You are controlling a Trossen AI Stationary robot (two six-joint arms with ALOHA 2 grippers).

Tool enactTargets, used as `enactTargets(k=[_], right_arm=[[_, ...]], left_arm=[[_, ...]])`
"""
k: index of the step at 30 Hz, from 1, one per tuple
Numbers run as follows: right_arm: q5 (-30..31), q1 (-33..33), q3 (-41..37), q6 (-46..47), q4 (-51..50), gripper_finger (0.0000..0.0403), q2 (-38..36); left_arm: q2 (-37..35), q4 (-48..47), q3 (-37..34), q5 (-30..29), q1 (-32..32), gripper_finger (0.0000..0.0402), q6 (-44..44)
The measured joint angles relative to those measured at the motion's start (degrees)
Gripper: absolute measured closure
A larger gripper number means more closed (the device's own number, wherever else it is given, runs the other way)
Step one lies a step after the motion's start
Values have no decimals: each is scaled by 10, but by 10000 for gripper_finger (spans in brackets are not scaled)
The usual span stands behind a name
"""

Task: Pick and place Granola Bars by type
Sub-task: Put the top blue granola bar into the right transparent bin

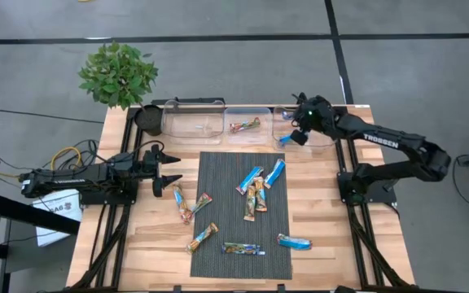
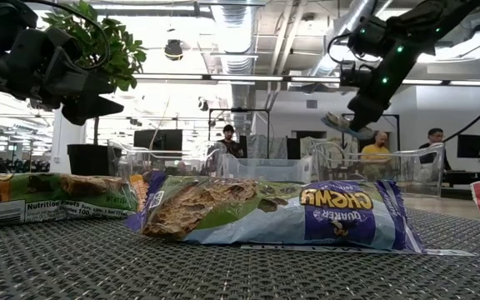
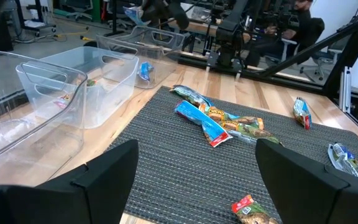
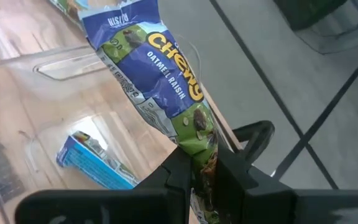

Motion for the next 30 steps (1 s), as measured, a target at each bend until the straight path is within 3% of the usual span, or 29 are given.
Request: enactTargets(k=[19,30], right_arm=[[-2,-7,0,-1,-22,364,104],[-2,-16,0,-28,-34,356,124]], left_arm=[[0,0,0,0,0,84,0],[0,0,0,0,0,84,0]])
